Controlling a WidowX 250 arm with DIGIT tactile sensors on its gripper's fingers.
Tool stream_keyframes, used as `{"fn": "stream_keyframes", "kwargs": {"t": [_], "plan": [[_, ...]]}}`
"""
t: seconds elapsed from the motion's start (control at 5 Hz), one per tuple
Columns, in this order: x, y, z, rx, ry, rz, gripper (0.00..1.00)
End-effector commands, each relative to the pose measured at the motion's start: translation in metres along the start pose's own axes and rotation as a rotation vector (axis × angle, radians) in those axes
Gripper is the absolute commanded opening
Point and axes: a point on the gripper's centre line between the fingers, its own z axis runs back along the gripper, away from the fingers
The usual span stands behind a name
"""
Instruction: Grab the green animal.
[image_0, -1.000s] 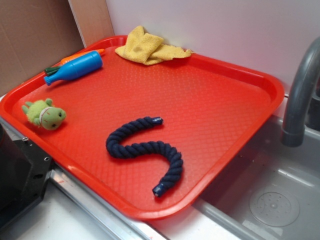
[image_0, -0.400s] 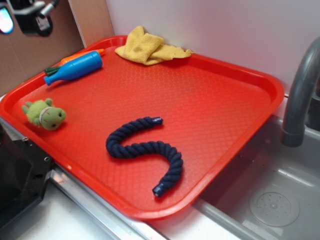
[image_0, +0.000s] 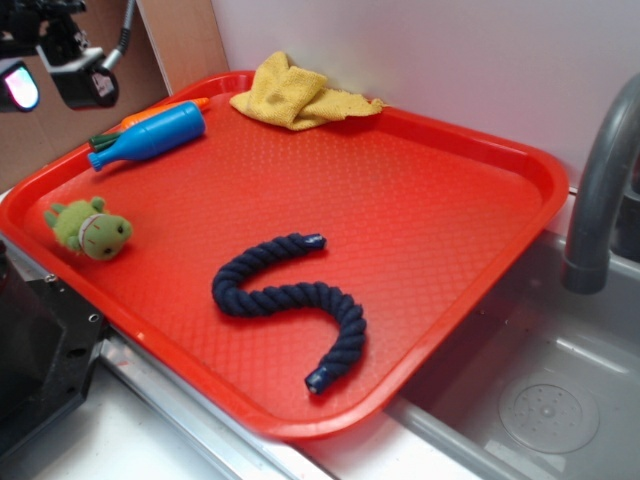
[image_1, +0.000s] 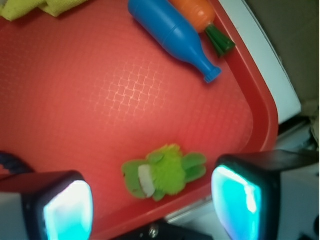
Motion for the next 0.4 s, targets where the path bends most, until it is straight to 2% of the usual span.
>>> {"fn": "stream_keyframes", "kwargs": {"t": [0.0,0.2], "plan": [[-0.003,-0.018,-0.029,0.103,0.194,-0.479,1.00],[-0.005,-0.030,-0.033,0.120,0.132,-0.730,1.00]]}}
